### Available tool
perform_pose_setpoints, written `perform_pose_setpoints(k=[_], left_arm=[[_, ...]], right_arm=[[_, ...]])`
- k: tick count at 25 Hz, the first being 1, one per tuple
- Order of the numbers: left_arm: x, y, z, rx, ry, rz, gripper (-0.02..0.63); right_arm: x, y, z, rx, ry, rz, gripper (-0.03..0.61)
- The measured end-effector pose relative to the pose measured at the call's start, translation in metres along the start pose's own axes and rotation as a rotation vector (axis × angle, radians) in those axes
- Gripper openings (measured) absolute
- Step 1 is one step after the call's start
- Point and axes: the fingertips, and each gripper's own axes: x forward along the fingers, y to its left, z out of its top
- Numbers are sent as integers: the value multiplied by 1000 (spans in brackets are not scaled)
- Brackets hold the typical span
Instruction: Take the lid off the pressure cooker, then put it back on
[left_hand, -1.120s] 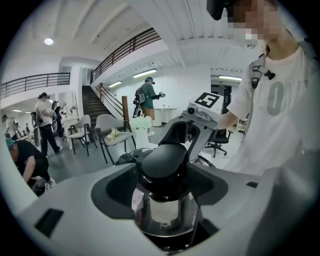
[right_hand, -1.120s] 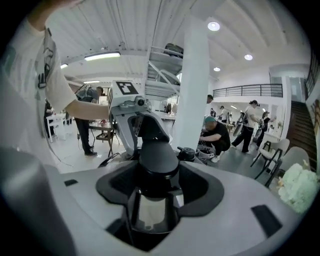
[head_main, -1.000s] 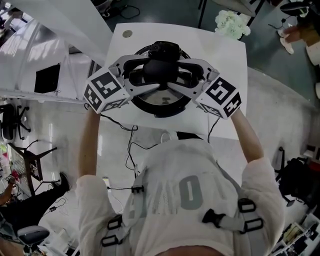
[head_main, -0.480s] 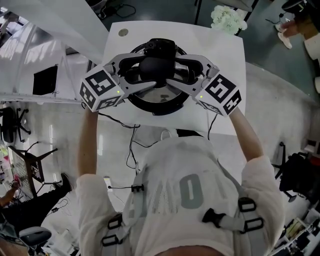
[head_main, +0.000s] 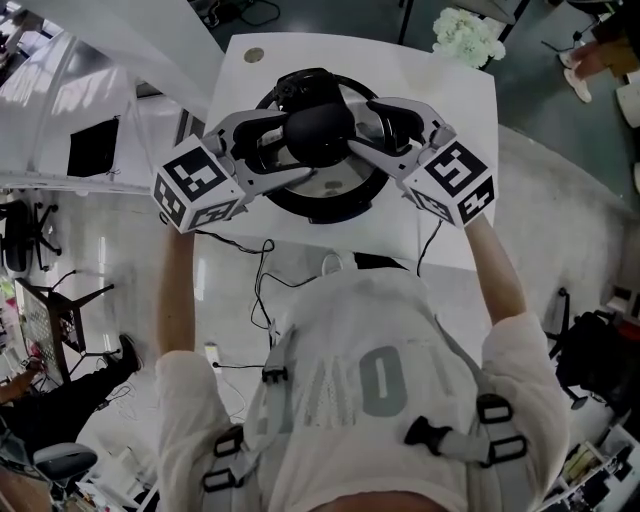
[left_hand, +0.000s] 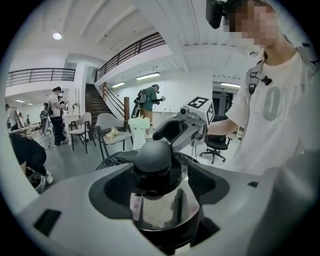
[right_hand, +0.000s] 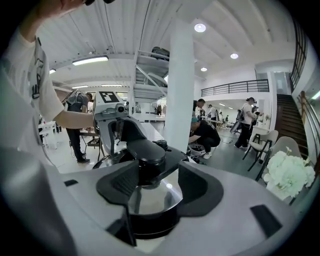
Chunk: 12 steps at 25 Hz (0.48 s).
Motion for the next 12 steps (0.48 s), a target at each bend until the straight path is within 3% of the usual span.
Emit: perform_pose_setpoints(k=[7, 12], left_arm=[[1, 1, -2, 0, -13, 26, 321], [-3, 6, 0, 60, -5, 62, 321]], right_arm=[[2, 3, -1, -16, 12, 20, 249], [2, 5, 2, -36, 15, 40, 246]])
